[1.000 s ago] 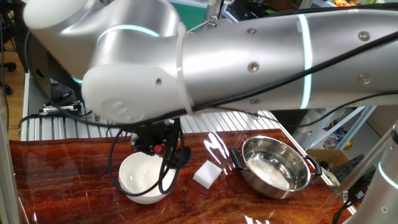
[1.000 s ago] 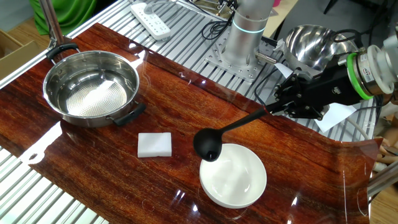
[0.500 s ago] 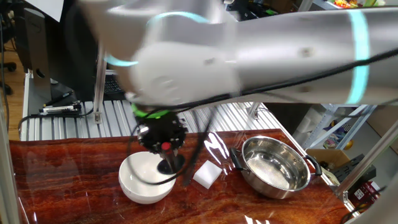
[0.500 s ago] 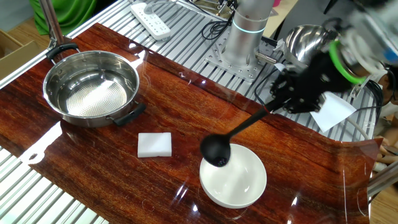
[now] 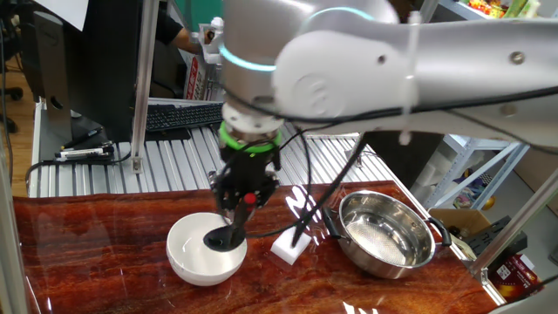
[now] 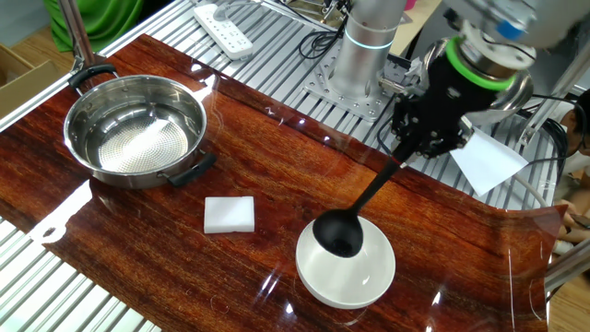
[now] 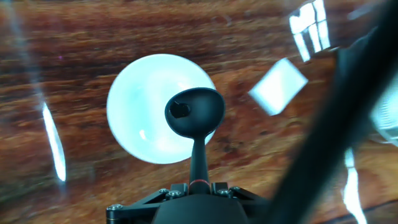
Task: Scoop water with a large spoon from one bowl to another
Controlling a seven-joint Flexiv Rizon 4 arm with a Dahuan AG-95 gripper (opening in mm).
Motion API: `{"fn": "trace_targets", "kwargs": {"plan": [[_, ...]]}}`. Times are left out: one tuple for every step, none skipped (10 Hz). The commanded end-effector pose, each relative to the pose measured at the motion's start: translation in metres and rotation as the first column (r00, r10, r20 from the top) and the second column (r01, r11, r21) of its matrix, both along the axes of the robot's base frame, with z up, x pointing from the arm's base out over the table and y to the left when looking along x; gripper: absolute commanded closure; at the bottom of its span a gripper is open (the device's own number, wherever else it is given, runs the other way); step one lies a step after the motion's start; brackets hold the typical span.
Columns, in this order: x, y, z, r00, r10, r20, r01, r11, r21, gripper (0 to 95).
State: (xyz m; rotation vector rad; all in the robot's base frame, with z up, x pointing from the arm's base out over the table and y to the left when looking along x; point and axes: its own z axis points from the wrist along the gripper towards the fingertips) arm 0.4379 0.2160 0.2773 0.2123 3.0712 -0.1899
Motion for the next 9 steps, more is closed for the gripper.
{"fn": "trace_targets", "kwargs": {"plan": [[0.006,-0.012,0.006,1.0,0.019,-0.001,-0.019,1.0,0.016,95.0],[0.011,-0.021,0.01,1.0,0.029,-0.003,-0.029,0.999,0.026,95.0],[0.013,-0.029,0.013,0.999,0.036,-0.004,-0.036,0.999,0.03,95.0],[0.016,-0.038,0.018,0.999,0.041,-0.005,-0.041,0.999,0.031,95.0],[0.018,-0.046,0.021,0.999,0.051,-0.006,-0.05,0.998,0.034,95.0],[0.021,-0.051,0.022,0.998,0.057,-0.002,-0.057,0.998,0.036,95.0],[0.024,-0.057,0.022,0.998,0.062,0.005,-0.062,0.997,0.04,95.0],[0.028,-0.065,0.02,0.997,0.077,0.009,-0.077,0.996,0.037,95.0],[0.034,-0.072,0.02,0.996,0.088,0.01,-0.088,0.995,0.04,95.0]]}}
